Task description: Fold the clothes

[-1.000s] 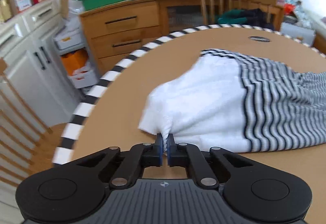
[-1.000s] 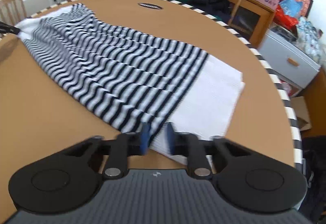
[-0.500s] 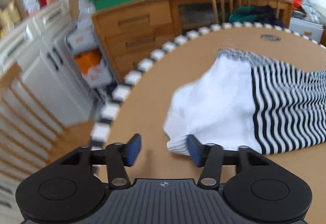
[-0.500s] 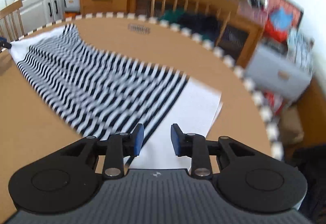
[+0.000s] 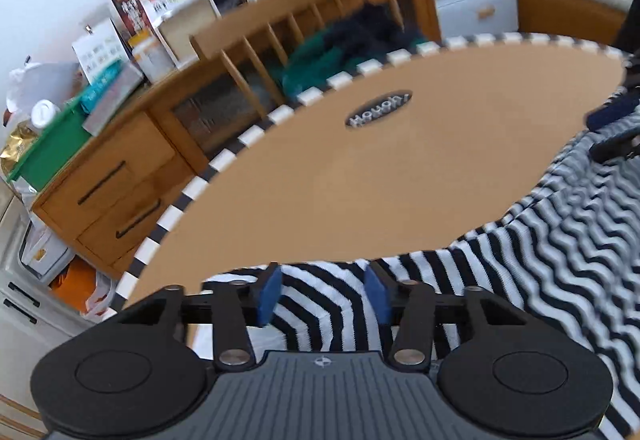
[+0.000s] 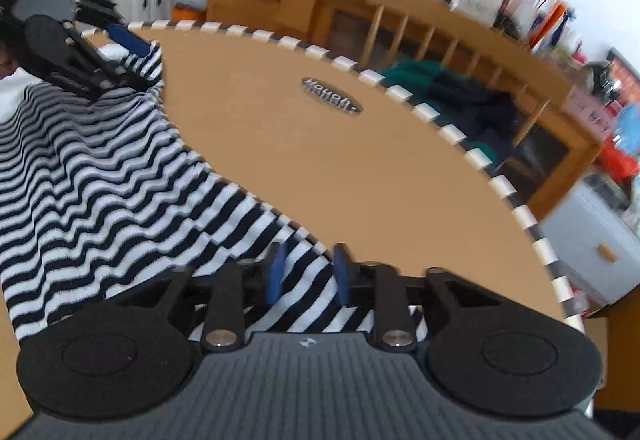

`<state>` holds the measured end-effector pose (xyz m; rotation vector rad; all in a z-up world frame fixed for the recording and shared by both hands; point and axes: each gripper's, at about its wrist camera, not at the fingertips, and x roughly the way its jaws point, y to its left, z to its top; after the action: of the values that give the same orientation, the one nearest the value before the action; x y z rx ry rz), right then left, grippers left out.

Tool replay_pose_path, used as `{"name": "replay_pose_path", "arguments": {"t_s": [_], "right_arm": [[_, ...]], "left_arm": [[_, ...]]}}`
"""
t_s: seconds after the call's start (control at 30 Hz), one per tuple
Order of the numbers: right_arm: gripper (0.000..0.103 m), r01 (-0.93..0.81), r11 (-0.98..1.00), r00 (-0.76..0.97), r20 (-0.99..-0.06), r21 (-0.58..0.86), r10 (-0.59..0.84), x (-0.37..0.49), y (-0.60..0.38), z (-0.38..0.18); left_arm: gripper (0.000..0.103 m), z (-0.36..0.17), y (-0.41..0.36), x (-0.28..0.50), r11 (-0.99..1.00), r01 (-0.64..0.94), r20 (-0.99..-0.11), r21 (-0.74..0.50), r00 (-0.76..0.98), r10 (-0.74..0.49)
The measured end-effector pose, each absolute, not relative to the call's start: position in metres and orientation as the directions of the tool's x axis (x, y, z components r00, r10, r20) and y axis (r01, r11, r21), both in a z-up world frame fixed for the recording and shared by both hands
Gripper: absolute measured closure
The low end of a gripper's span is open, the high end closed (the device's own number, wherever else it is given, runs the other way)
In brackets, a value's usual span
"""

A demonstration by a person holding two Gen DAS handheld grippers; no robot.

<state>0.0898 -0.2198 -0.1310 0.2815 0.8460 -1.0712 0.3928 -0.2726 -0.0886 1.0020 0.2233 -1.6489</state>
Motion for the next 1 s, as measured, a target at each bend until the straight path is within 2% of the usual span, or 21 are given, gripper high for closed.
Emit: {"name": "replay_pose_path", "arguments": {"t_s": [0.07, 0.2, 0.3, 0.33, 0.37, 0.43, 0.47, 0.5, 0.53, 0.57, 0.67, 0.73, 0.9, 1.0], "right_arm": [[0.099, 0.877, 0.443, 0.183, -0.723, -0.187, -0.666, 0.086, -0.222, -0.13], [0.099, 0.916, 0.361, 0.127, -0.728, -0.175, -0.674, 0.074, -0.226, -0.131], [0.098, 0.932, 0.312, 0.081, -0.736, -0.182, -0.672, 0.06, -0.224, -0.135], [0.097, 0.942, 0.291, 0.079, -0.734, -0.165, -0.675, 0.051, -0.219, -0.132], [0.097, 0.958, 0.26, 0.094, -0.727, -0.119, -0.68, 0.035, -0.209, -0.125], [0.092, 0.98, 0.197, 0.122, -0.711, -0.024, -0.693, 0.003, -0.189, -0.112], [0.087, 0.986, 0.166, 0.135, -0.702, 0.024, -0.699, -0.013, -0.179, -0.105], [0.075, 0.988, 0.135, 0.147, -0.692, 0.072, -0.707, -0.03, -0.168, -0.098], [0.066, 0.987, 0.104, 0.159, -0.682, 0.121, -0.714, -0.046, -0.158, -0.091], [0.052, 0.983, 0.073, 0.169, -0.671, 0.17, -0.722, -0.062, -0.148, -0.085], [0.051, 0.949, -0.017, 0.197, -0.635, 0.314, -0.747, -0.11, -0.118, -0.064], [0.05, 0.918, -0.061, 0.213, -0.618, 0.391, -0.756, -0.136, -0.104, -0.055], [0.05, 0.896, -0.022, 0.32, -0.678, 0.444, -0.662, -0.141, -0.145, -0.081], [0.05, 0.876, 0.032, 0.396, -0.678, 0.482, -0.618, -0.142, -0.173, -0.09]], "left_arm": [[0.093, -0.093, -0.286, 0.397, -0.259, 0.905, -0.707, 0.337, 0.062, -0.705], [0.093, -0.095, -0.3, 0.418, -0.068, 0.952, -0.706, 0.297, 0.171, -0.687], [0.091, -0.078, -0.293, 0.419, 0.036, 0.932, -0.638, 0.361, 0.275, -0.72], [0.084, -0.073, -0.29, 0.419, 0.071, 0.922, -0.613, 0.38, 0.309, -0.727], [0.066, -0.062, -0.284, 0.421, 0.114, 0.918, -0.588, 0.379, 0.334, -0.737], [0.044, -0.028, -0.26, 0.43, 0.186, 0.932, -0.552, 0.312, 0.337, -0.763], [0.039, -0.011, -0.244, 0.433, 0.205, 0.941, -0.537, 0.268, 0.323, -0.779], [0.033, 0.004, -0.228, 0.435, 0.214, 0.952, -0.537, 0.22, 0.301, -0.788], [0.02, 0.018, -0.212, 0.435, 0.212, 0.963, -0.552, 0.167, 0.269, -0.789], [0.012, 0.03, -0.195, 0.435, 0.209, 0.971, -0.568, 0.112, 0.235, -0.789], [0.006, 0.043, -0.144, 0.42, 0.188, 0.982, -0.616, -0.03, 0.13, -0.777], [0.006, 0.039, -0.11, 0.4, 0.174, 0.98, -0.649, -0.095, 0.071, -0.757], [0.006, 0.006, -0.039, 0.313, 0.119, 0.978, -0.717, -0.17, -0.04, -0.696], [0.006, -0.015, -0.014, 0.258, 0.112, 0.976, -0.743, -0.184, -0.063, -0.667]]}}
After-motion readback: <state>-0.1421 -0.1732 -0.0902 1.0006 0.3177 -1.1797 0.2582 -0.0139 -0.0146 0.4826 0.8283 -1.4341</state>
